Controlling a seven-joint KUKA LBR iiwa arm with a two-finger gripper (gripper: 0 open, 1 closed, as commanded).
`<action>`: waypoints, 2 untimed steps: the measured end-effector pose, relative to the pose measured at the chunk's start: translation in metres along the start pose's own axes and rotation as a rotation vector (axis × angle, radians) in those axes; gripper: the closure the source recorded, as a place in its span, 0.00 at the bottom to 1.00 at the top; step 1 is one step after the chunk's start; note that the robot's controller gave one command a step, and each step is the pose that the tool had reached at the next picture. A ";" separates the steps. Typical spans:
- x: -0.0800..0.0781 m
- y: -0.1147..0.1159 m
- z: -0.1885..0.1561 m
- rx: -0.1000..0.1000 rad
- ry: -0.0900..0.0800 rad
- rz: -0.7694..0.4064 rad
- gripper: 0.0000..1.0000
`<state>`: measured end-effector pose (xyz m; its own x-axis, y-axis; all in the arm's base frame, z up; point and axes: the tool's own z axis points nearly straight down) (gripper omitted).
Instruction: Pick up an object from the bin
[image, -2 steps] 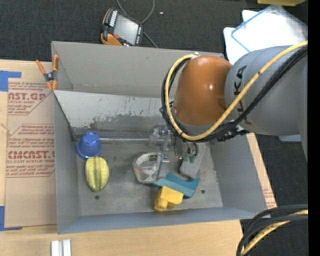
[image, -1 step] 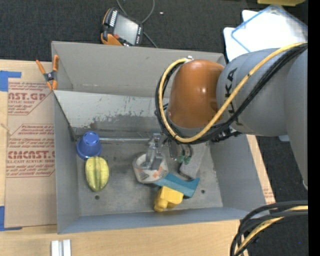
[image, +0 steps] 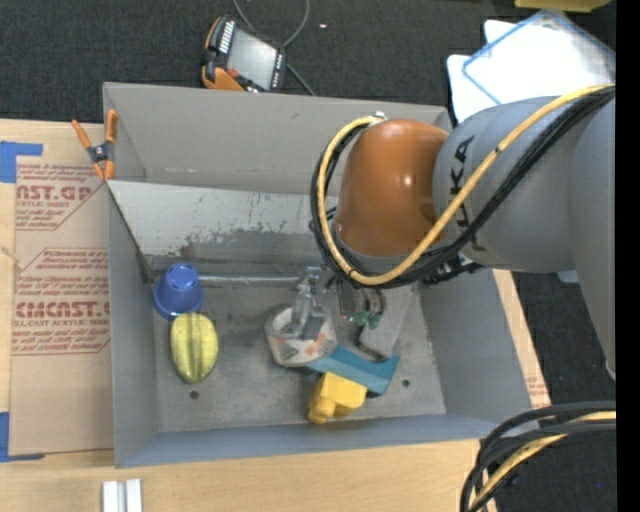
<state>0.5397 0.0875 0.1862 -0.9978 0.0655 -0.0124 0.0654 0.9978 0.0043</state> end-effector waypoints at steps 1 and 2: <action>-0.013 -0.007 -0.033 0.000 -0.006 -0.017 1.00; -0.004 -0.015 -0.026 -0.001 0.002 0.015 1.00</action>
Offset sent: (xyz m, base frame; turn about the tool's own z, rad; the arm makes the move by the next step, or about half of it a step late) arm 0.0007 -0.0195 0.0251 0.0253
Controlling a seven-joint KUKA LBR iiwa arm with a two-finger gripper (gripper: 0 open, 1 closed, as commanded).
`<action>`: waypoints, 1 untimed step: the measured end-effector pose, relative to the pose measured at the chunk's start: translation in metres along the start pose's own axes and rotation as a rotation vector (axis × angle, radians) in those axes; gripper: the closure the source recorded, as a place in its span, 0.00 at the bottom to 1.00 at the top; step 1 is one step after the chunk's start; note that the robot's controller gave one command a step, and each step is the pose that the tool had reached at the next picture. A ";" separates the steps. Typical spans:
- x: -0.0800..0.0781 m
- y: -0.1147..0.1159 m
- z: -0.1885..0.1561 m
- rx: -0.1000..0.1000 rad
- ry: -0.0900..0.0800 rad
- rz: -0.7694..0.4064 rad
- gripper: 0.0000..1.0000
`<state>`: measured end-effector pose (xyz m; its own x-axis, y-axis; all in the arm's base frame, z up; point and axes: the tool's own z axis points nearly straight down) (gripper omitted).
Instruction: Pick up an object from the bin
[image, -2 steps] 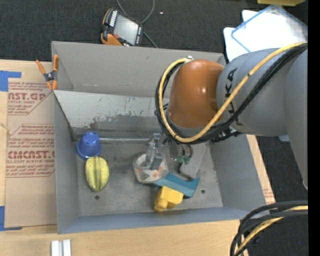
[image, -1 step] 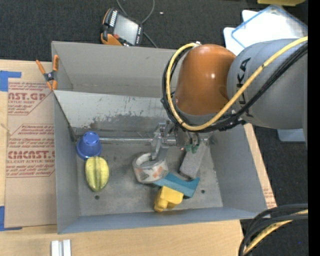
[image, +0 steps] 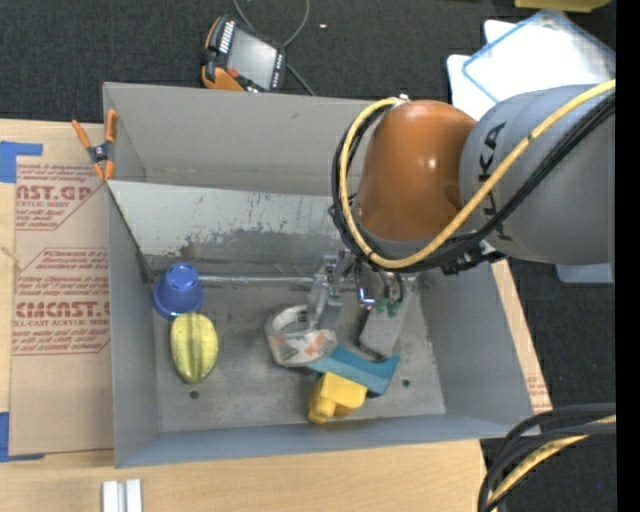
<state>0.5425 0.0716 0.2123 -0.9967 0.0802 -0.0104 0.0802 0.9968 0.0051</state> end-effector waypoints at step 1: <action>-0.007 0.012 0.059 -0.002 -0.007 0.244 1.00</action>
Offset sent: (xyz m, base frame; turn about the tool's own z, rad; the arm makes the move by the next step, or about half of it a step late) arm 0.0196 0.0099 -0.0454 -0.1210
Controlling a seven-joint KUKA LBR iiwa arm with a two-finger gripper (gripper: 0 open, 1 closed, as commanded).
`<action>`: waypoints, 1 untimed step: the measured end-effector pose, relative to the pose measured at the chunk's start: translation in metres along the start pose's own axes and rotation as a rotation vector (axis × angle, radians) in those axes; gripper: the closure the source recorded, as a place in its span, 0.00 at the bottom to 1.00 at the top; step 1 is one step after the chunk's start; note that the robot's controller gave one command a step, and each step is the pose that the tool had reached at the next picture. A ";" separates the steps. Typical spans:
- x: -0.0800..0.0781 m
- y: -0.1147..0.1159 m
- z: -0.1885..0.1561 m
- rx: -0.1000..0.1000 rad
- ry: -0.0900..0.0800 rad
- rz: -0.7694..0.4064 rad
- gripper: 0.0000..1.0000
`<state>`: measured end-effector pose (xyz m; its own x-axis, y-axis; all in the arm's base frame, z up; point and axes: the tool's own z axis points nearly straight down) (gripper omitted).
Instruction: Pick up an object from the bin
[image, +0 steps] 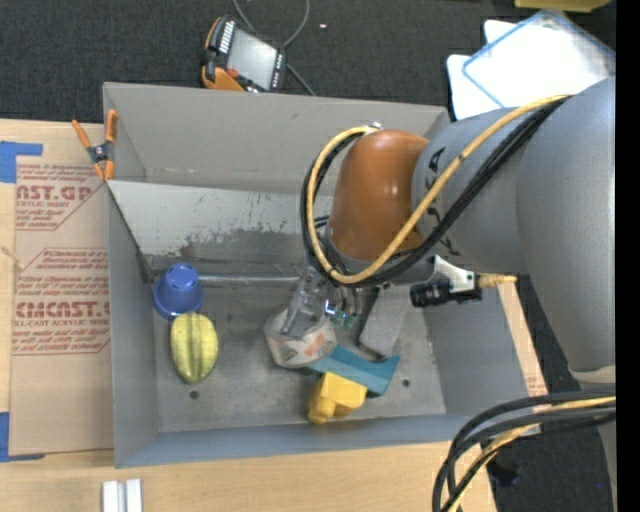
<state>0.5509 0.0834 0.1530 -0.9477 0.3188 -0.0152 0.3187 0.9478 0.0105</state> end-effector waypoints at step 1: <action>-0.010 0.002 -0.011 0.000 -0.004 -0.359 1.00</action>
Offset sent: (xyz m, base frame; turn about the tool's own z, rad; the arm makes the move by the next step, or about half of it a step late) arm 0.0158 -0.0165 -0.0378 0.0130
